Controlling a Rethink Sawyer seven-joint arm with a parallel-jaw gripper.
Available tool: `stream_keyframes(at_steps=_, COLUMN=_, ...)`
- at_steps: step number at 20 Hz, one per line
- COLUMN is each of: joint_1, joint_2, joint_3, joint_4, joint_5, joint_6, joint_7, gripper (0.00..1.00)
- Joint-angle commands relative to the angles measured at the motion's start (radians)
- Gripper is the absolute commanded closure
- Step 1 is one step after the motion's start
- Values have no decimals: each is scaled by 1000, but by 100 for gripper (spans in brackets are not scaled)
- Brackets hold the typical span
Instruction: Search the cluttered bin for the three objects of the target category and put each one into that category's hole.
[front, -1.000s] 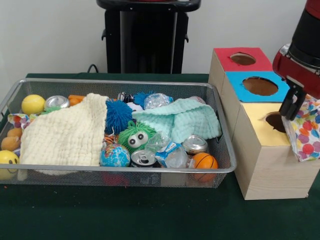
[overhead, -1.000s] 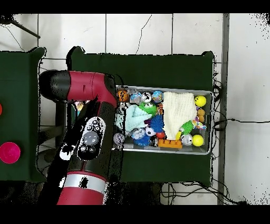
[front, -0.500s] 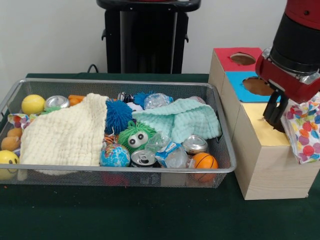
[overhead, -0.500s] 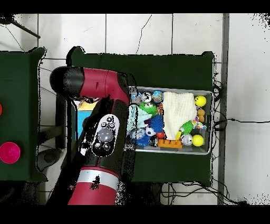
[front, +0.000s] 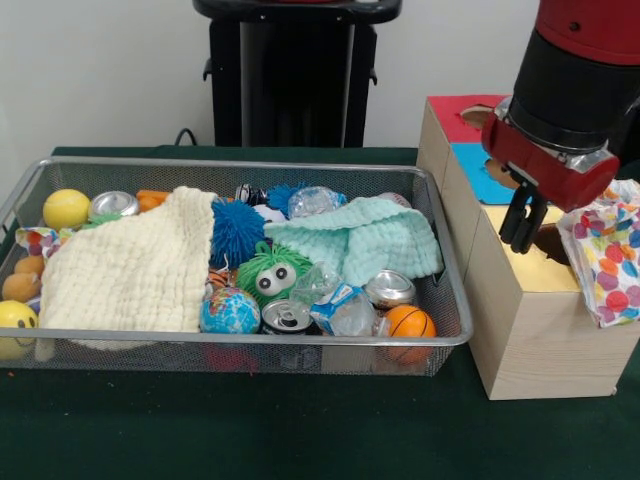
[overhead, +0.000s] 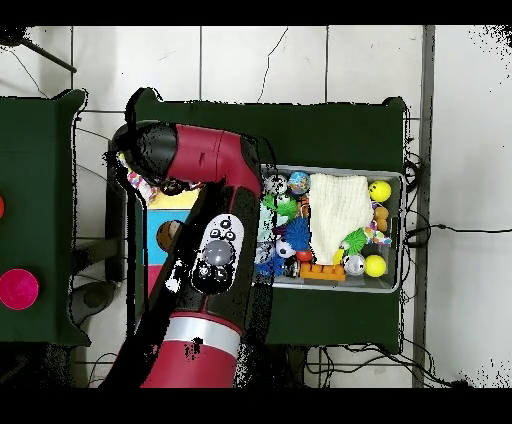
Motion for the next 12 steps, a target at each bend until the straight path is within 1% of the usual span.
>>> stream_keyframes(at_steps=1, joint_1=-7, joint_2=-14, joint_3=68, joint_4=-19, joint_5=-49, joint_6=152, joint_7=12, gripper=100)
stream_keyframes(at_steps=6, joint_1=-3, joint_2=-9, joint_3=43, joint_4=-121, joint_5=-54, joint_6=260, joint_7=52, gripper=100)
stream_keyframes(at_steps=10, joint_1=-16, joint_2=-6, joint_3=46, joint_4=-155, joint_5=-56, joint_6=293, joint_7=54, gripper=100)
stream_keyframes(at_steps=12, joint_1=-30, joint_2=-3, joint_3=47, joint_4=-182, joint_5=-59, joint_6=328, joint_7=42, gripper=100)
